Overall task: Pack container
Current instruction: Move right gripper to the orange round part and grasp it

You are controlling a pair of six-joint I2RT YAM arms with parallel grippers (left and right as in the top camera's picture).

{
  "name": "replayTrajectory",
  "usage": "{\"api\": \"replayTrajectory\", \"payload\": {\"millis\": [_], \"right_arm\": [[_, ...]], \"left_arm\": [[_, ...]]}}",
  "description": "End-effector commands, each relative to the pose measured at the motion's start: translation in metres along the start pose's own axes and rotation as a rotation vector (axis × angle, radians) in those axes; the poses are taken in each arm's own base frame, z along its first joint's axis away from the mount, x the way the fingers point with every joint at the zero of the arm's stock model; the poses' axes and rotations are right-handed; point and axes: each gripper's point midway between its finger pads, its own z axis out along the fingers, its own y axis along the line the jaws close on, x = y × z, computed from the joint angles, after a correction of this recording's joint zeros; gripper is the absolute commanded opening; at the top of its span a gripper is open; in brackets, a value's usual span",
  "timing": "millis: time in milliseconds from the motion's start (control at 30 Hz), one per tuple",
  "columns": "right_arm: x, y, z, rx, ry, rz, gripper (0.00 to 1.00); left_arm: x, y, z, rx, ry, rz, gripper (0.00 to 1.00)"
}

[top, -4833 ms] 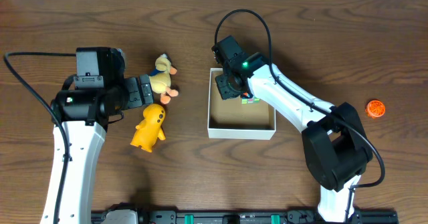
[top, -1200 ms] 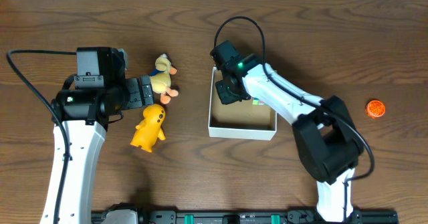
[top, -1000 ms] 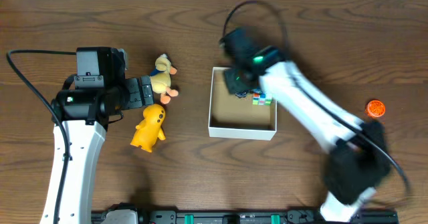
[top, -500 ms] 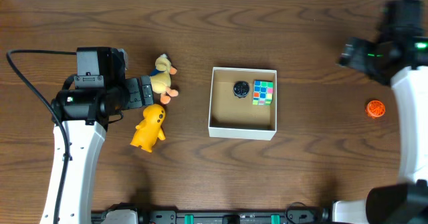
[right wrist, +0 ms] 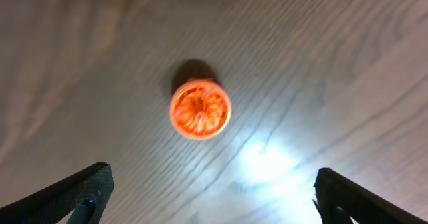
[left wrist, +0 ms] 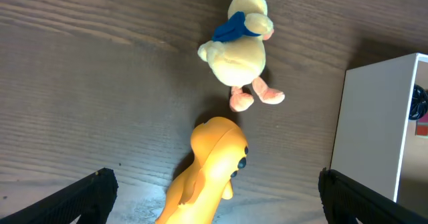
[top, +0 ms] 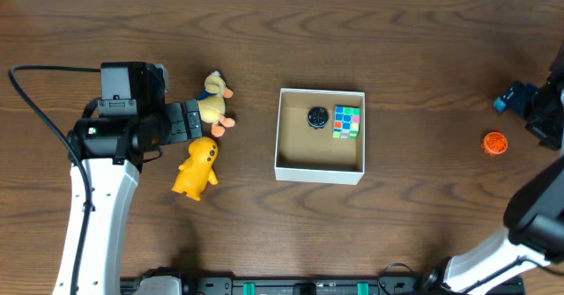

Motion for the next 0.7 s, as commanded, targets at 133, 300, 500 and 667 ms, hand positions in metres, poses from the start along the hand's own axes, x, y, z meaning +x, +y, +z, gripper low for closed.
{"api": "replayTrajectory", "payload": {"millis": [133,300,500,667], "right_arm": [[0.004,0.01,0.045,-0.027,0.081,-0.046,0.99],[0.01,0.016,0.064,-0.061,0.08,-0.055,0.99],[0.021,0.019,0.085,-0.079,0.083,-0.068,0.99],[0.032,0.017,0.1,-0.076,0.094,-0.079,0.99]], "left_arm": [[0.003,-0.001,0.004,0.006,0.017,0.009,0.98],[0.003,-0.001,0.004,0.006,0.017,0.009,0.98],[0.003,-0.001,0.004,0.006,0.017,0.009,0.98],[0.003,-0.001,0.004,0.006,0.017,0.009,0.98]]}}
